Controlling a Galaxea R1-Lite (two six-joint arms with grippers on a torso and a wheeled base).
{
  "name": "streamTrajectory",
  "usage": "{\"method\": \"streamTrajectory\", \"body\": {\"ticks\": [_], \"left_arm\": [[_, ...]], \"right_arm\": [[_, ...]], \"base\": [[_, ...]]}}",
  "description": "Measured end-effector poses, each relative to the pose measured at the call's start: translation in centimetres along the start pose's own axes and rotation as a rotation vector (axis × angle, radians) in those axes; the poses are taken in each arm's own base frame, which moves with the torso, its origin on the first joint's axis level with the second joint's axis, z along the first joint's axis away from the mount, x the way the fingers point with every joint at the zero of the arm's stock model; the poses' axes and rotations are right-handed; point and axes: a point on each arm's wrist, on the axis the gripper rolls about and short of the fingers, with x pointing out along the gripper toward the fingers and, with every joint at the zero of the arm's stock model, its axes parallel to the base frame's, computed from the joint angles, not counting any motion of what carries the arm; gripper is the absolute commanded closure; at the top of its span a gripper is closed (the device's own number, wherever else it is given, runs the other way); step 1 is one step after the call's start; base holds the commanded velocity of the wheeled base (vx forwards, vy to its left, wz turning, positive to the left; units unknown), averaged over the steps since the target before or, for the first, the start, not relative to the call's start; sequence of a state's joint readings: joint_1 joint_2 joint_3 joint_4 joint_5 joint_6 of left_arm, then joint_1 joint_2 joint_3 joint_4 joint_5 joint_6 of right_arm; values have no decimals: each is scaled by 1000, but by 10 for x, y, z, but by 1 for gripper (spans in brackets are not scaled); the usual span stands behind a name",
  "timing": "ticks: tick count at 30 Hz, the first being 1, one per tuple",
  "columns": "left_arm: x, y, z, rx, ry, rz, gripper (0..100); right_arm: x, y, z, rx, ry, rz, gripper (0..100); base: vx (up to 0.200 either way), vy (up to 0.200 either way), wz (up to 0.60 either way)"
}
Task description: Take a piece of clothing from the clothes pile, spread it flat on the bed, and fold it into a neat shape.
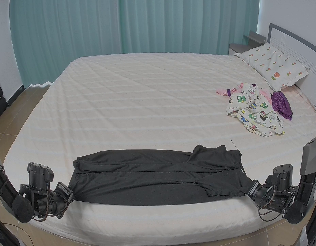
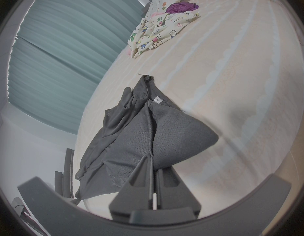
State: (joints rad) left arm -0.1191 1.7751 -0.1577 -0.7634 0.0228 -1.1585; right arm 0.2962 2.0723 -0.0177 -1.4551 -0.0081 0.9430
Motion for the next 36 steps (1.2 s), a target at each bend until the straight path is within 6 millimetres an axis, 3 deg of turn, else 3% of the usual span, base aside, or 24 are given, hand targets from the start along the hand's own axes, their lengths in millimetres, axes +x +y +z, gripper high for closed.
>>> {"method": "streamTrajectory", "body": {"ticks": [10, 11, 12, 23, 31, 36], "left_arm": [[-5, 7, -14, 44, 51, 16, 100], [-5, 7, -14, 47, 54, 16, 100], [-5, 7, -15, 49, 58, 17, 0], [-6, 6, -11, 78, 38, 8, 0], [-7, -9, 24, 45, -73, -27, 0], [-10, -34, 41, 43, -77, -15, 0]], "right_arm": [[-3, -5, -3, -48, 40, -57, 100], [-3, -6, -3, -49, 42, -60, 0], [-3, -6, -3, -49, 43, -62, 0], [-8, -3, 4, -43, 10, -37, 0], [-17, -6, 24, -40, -87, -30, 0], [-22, -6, 34, -50, -137, -25, 0]], "base": [[0, 0, 0], [0, 0, 0], [0, 0, 0], [0, 0, 0], [0, 0, 0], [0, 0, 0]]}}
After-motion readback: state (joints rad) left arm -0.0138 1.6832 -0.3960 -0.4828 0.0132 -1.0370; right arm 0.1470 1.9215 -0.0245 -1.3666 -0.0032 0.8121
